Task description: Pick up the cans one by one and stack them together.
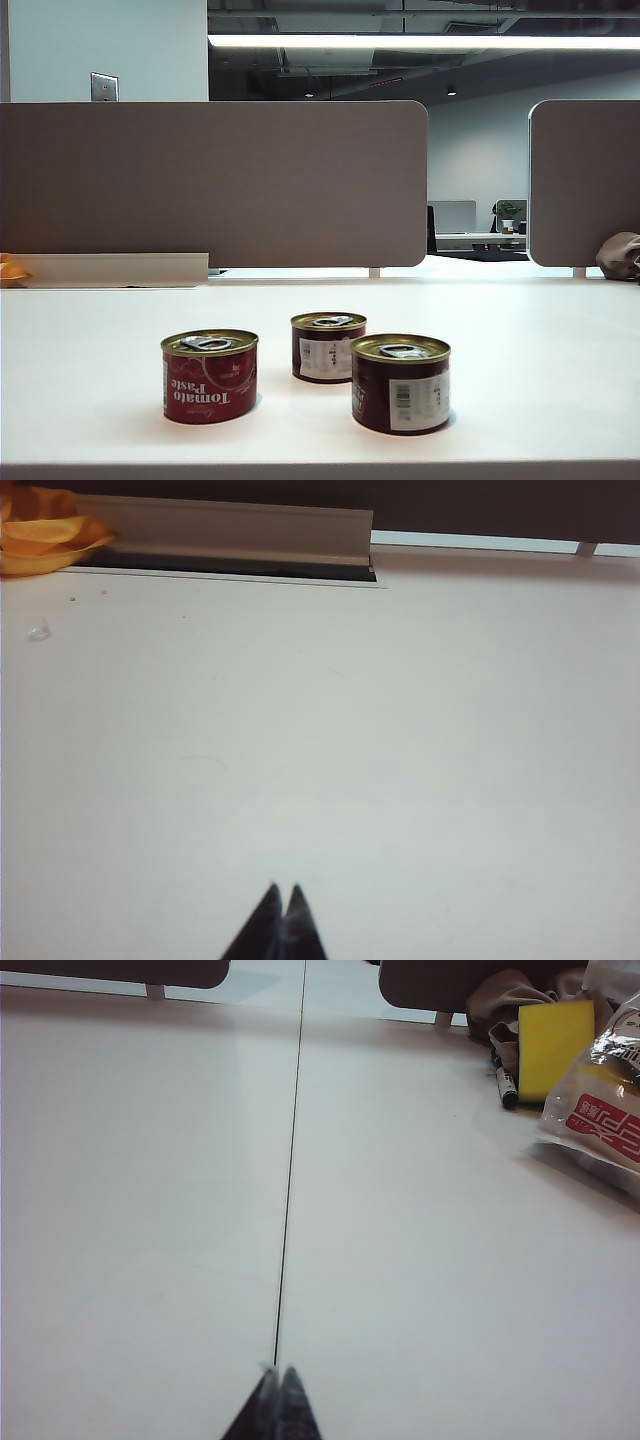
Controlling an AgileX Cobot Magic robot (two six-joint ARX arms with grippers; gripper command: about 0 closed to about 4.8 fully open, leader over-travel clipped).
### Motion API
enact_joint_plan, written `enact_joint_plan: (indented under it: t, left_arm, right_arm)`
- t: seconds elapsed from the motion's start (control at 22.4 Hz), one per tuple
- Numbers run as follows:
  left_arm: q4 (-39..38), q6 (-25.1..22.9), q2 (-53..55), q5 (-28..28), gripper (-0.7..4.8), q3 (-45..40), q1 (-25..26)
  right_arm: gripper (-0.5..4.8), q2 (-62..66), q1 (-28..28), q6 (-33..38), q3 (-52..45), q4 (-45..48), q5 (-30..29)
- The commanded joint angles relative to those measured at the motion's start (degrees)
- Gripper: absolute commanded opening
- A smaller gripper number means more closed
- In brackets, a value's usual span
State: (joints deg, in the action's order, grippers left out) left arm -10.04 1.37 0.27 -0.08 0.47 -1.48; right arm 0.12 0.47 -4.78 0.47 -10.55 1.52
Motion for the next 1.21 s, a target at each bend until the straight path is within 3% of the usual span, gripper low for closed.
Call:
enact_joint_plan:
  t: [0.04, 0.49, 0.58, 0.67, 0.76, 0.8, 0.85, 0.94, 1.21]
  left_arm:
    - [0.68, 0.17, 0.04, 0.09, -0.04, -0.04, 0.02]
    - [0.70, 0.68, 0.04, 0.35, -0.04, -0.04, 0.02]
    - [0.74, 6.67, 0.04, 1.64, -0.04, 0.17, 0.02]
    - [1.11, 14.29, 0.04, 4.31, -0.04, 1.73, 0.02]
    - [1.16, 17.57, 0.04, 7.06, -0.04, 3.67, 0.02]
    - [1.14, 20.90, 0.04, 10.97, -0.04, 6.14, 0.02]
    - [1.20, 22.47, 0.04, 14.91, -0.04, 8.52, 0.02]
    - [1.20, 24.48, 0.04, 20.41, -0.04, 12.31, 0.02]
    - [1.44, 29.57, 0.04, 38.12, -0.03, 18.93, 0.02]
  right_arm:
    - [0.00, 0.00, -0.02, 0.26, -0.17, -0.13, -0.02]
    - [0.00, 0.00, -0.02, 0.28, -0.17, 0.07, -0.20]
    - [0.00, 0.00, 0.04, 2.69, -0.17, 0.20, -1.14]
    - [0.00, 0.00, 0.04, 13.97, -0.15, 3.76, -2.14]
    - [0.00, 0.00, 0.04, 26.45, -0.15, 8.31, -2.82]
    - [0.00, 0.00, 0.02, 40.24, -0.15, 13.84, -3.96]
    - [0.00, 0.00, 0.04, 48.41, -0.15, 18.58, -5.33]
    - [0.00, 0.00, 0.02, 53.77, -0.15, 25.18, -10.19]
    - [0.00, 0.00, 0.04, 58.53, -0.15, 44.59, -28.37]
